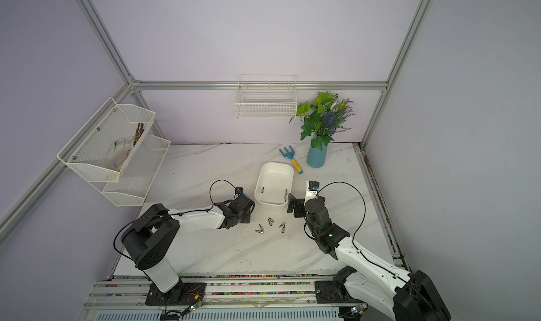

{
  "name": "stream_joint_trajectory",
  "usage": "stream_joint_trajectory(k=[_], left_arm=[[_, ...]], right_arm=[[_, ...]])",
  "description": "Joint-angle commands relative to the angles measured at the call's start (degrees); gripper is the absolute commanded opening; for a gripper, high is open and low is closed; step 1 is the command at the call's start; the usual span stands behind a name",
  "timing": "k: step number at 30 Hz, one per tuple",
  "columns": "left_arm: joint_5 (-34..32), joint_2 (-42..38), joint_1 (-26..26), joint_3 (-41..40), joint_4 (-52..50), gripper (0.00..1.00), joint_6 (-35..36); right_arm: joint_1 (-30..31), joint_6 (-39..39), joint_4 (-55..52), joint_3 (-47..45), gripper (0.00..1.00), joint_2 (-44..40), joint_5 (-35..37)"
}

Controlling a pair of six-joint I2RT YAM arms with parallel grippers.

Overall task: Put the bit on the desktop into the storage box
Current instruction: Pick up the screwdriver bit from the center of the board.

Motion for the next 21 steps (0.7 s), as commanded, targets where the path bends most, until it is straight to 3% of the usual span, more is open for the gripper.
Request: stream_joint_trajectory(k=[1, 14, 21], left_arm=[[0.7, -1.8, 0.0, -1.4, -2.1, 0.14, -0.2], [-0.2, -11.4, 0.0, 2.2, -4.4, 0.14, 3.1], [4.8, -9.6, 0.0, 9.1, -0.6, 0.13, 7.8]], right_arm=[[-0.2, 0.4, 1.4, -0.5, 1.00, 0.1, 0.6], [-0.2, 0.4, 1.5, -0.5, 1.00, 0.3, 0.6], [-0.2, 0.4, 1.6, -0.5, 1.00, 0.4, 0.6]])
